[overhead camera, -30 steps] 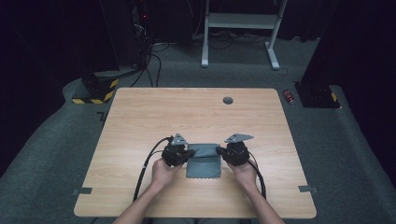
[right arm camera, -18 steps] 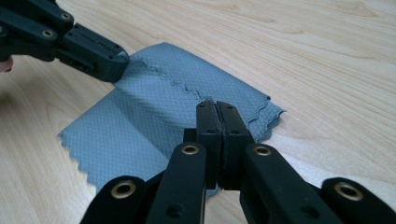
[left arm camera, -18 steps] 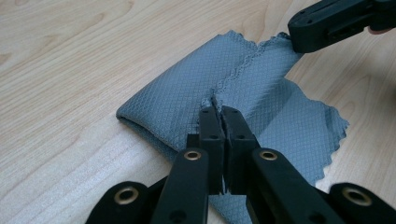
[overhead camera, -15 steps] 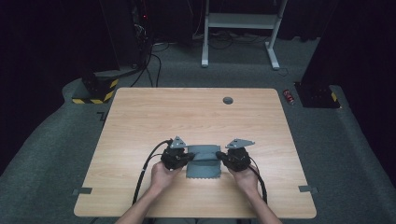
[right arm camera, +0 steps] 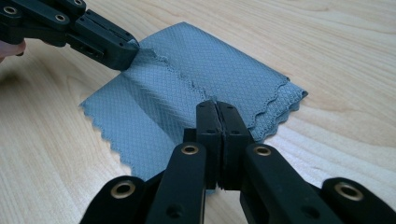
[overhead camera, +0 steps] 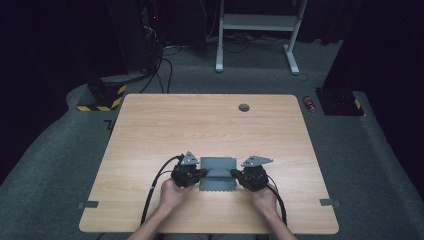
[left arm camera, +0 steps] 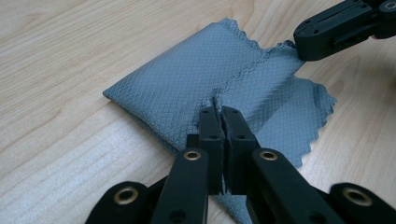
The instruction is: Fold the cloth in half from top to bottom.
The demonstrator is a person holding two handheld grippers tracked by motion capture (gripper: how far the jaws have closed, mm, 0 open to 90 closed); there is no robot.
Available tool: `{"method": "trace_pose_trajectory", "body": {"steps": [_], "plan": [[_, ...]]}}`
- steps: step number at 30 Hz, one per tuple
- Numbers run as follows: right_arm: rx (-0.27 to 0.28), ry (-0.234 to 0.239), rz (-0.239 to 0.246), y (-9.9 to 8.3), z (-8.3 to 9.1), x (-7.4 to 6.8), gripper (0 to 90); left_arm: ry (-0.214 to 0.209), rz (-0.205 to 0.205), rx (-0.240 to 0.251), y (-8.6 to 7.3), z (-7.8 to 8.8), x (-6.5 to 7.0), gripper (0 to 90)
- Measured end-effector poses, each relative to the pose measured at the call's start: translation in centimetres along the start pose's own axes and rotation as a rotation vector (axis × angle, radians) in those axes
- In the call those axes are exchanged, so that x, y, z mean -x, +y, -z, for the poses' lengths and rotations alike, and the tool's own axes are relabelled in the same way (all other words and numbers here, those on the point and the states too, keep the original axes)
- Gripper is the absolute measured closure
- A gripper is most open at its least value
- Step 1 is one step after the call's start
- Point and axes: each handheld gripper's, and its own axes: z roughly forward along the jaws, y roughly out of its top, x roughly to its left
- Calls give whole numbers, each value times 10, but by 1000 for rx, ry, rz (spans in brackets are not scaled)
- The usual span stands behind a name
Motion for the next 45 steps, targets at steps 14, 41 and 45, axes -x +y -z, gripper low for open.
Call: {"method": "trace_pose_trajectory", "body": {"steps": [14,41,45], "plan": [[-8,3,14,-9,2,-7,887,1,-19,-4,-10,1,8,877],[25,-5,-28,-7,13,-8,774,-39,68,86,-2,20,0,695],[0,-26,-16,-2,3,-11,785,-29,88,58,-1,11,-5,692]]}}
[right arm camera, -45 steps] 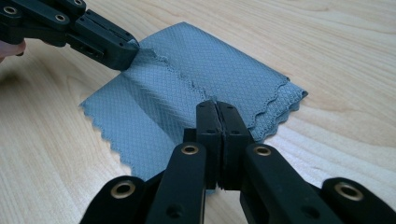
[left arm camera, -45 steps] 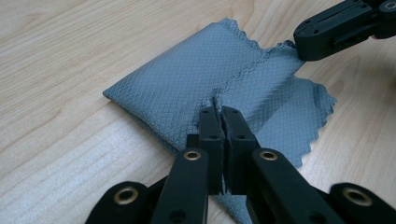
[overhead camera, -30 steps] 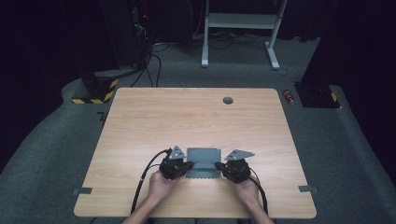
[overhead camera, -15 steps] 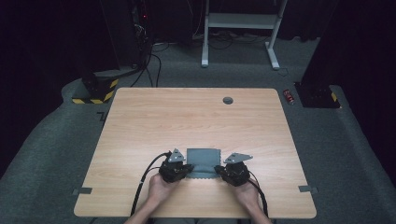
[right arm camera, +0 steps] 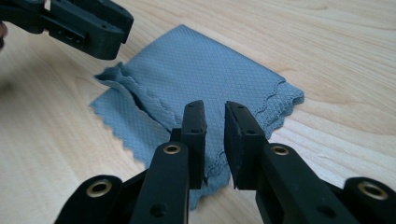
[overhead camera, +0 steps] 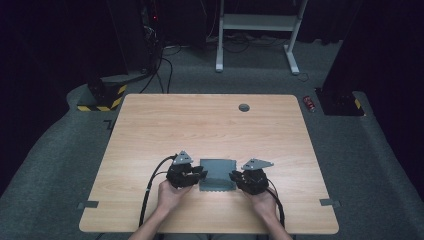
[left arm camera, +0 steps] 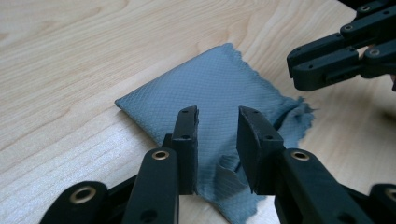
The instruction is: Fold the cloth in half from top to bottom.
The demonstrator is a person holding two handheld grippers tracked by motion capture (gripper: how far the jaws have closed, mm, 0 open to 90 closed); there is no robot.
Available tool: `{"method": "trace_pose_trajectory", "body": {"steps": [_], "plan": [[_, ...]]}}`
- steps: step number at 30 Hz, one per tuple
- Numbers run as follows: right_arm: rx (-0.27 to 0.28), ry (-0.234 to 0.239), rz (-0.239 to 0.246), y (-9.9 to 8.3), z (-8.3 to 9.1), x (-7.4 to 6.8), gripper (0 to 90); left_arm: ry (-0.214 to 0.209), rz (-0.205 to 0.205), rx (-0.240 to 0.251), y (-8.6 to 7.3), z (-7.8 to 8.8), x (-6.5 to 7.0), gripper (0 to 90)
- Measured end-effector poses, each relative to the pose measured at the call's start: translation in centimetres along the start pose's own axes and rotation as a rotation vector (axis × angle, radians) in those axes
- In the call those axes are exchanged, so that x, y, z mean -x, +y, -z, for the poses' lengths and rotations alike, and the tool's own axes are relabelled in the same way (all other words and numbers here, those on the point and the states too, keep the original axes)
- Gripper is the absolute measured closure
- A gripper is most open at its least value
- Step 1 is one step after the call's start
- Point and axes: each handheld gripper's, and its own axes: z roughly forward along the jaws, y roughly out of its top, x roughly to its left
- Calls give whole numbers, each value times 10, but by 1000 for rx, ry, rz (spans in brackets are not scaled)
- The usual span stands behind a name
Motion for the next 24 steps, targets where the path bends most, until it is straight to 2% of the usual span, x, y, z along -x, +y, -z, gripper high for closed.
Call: {"method": "trace_pose_trajectory", "body": {"steps": [4,8,13,14,16,18,22,24], "plan": [[-24,-10,3,1,-11,0,796,8,5,-27,-2,-6,-2,693],[-43,-4,5,1,-14,-4,796,-8,-4,-57,-3,-7,0,689],[-59,7,48,0,-13,-9,794,-46,-26,-84,-8,-7,6,684],[-73,7,65,-2,-12,-13,794,-59,-40,-110,-13,-7,10,684],[-91,4,85,-7,-13,-15,794,-58,-50,-123,-18,-5,12,681],[-105,6,87,-11,-14,-15,790,-51,-45,-106,-20,0,11,678],[-85,10,76,-12,-11,-16,789,-22,-12,-43,-12,9,6,661],[-74,2,76,-10,-11,-17,787,-9,-18,-41,-7,7,7,646]]}}
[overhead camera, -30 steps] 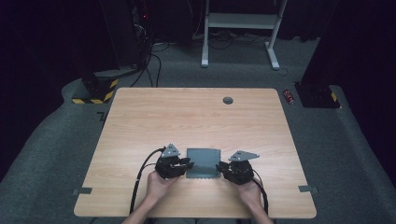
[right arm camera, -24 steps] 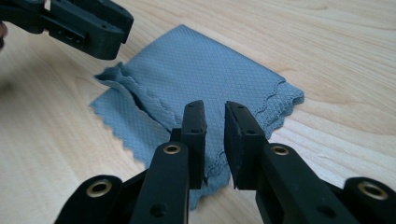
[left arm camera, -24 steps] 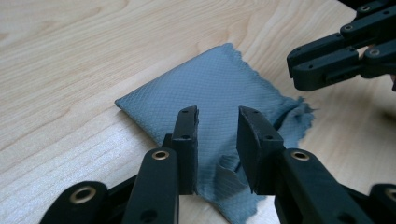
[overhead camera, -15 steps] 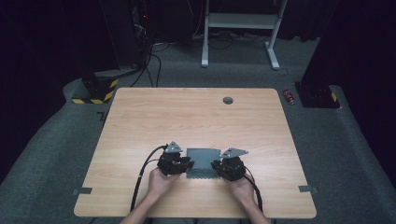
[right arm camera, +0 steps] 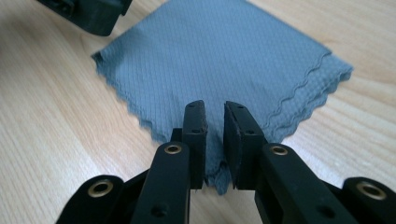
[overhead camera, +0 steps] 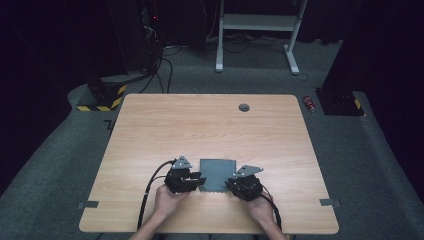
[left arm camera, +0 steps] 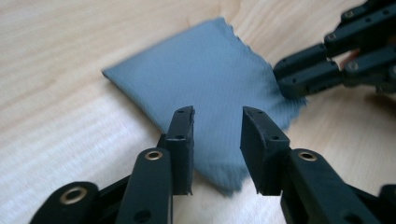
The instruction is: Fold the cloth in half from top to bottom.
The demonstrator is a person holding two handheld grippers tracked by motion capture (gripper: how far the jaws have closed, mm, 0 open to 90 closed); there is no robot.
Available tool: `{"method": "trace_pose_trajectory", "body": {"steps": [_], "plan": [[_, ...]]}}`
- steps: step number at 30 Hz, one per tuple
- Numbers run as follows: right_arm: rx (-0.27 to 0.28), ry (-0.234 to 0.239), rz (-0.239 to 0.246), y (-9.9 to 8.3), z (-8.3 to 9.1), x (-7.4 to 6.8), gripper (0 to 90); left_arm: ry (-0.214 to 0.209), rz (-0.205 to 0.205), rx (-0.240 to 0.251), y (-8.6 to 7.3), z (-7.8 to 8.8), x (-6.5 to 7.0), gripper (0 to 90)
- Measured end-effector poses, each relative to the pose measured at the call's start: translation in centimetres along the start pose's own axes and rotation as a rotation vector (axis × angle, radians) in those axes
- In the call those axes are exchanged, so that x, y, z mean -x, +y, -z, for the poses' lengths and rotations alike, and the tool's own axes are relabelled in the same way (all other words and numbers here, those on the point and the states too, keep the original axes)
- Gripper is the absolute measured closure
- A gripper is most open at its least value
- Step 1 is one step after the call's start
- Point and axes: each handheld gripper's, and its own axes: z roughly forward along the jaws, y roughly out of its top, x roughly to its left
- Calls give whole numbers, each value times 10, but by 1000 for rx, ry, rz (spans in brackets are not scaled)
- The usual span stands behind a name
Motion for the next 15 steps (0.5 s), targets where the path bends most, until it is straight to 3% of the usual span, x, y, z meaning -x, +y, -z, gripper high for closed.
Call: {"method": "trace_pose_trajectory", "body": {"steps": [3,4,7,11,15], "plan": [[7,-7,2,2,-2,-2,782,15,-28,-22,2,-5,2,623],[4,-6,7,2,-3,-2,779,22,-44,-52,1,-11,6,619],[-10,-15,21,0,-4,-5,768,32,-56,-79,-6,-14,8,614],[-16,-21,32,-6,-2,-5,763,46,-47,-86,-16,-9,5,611],[-1,-25,30,-11,2,-2,763,62,-64,-87,-22,-5,5,606]]}}
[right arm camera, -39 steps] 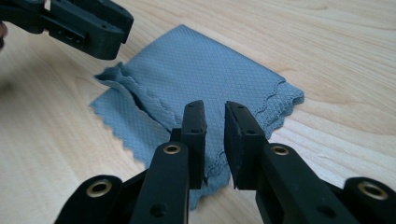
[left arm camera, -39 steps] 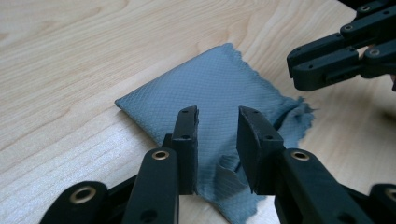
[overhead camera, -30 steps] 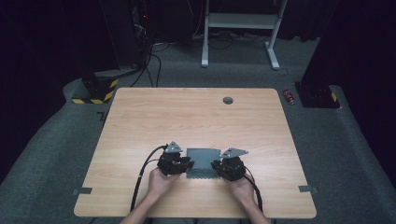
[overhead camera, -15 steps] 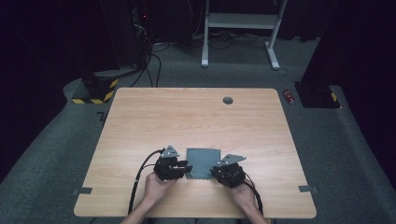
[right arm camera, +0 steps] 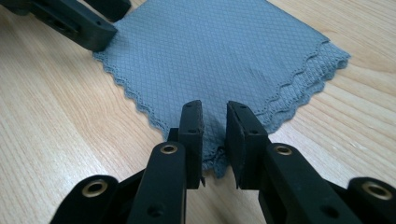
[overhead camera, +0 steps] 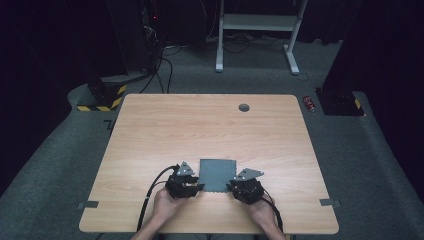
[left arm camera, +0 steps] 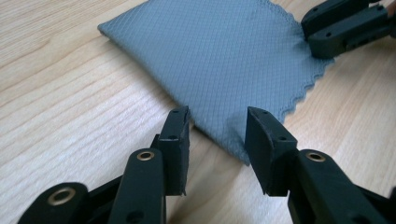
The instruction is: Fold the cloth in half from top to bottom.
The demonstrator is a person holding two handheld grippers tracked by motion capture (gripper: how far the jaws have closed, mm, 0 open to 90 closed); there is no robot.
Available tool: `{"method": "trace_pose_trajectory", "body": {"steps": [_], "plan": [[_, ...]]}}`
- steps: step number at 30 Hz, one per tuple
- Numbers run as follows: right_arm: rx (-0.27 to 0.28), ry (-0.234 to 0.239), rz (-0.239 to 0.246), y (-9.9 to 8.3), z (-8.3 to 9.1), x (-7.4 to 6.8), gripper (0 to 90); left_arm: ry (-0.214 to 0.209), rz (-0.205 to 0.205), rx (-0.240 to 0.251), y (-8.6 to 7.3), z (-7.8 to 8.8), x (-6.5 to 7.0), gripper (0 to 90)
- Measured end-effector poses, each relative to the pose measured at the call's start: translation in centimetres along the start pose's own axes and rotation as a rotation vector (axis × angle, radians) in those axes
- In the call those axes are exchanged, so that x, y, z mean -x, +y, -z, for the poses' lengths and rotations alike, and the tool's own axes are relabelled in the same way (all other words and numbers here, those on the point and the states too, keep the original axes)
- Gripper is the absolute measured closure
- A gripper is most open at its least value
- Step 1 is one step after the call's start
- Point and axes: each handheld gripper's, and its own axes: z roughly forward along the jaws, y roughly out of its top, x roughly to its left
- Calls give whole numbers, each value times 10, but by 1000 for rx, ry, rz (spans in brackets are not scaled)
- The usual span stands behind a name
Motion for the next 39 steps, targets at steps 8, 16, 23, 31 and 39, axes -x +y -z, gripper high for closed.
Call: {"method": "trace_pose_trajectory", "body": {"steps": [8,16,23,31,39], "plan": [[3,-20,27,-1,1,-2,760,15,-24,-12,-5,6,1,589],[2,-9,-2,1,0,1,738,31,24,46,-2,12,-3,556],[48,-26,-90,19,-8,22,722,17,48,94,28,-13,-12,518],[57,-38,-134,44,-36,36,718,94,56,78,48,-34,-20,509],[23,-74,-158,46,-46,51,716,154,42,9,47,-41,-31,493]]}}
